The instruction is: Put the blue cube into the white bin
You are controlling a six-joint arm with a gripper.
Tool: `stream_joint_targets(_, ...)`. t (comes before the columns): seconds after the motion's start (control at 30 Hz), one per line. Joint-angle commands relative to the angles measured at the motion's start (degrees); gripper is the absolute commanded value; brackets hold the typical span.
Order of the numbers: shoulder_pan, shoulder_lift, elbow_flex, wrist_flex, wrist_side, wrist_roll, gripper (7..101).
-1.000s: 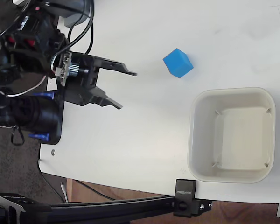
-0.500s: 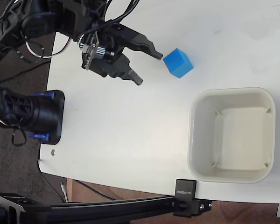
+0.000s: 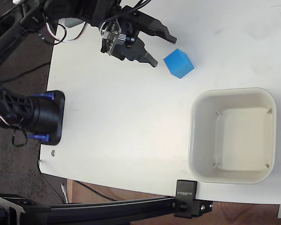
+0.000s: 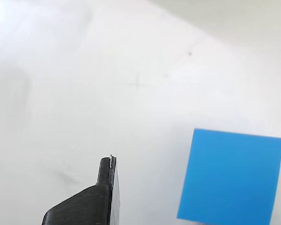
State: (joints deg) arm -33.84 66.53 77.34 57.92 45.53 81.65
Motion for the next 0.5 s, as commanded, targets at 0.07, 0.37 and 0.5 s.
stream_joint_targets(0.07,0.5,1.1,-4.0,0.3,-0.9,0.1,99.5)
stream_joint_targets(0.37,2.5,-0.6,-4.5,-0.5,-2.5,-0.4,99.5)
stream_joint_targets(0.5,3.3,-1.1,-4.6,-0.5,-2.9,-0.4,99.5)
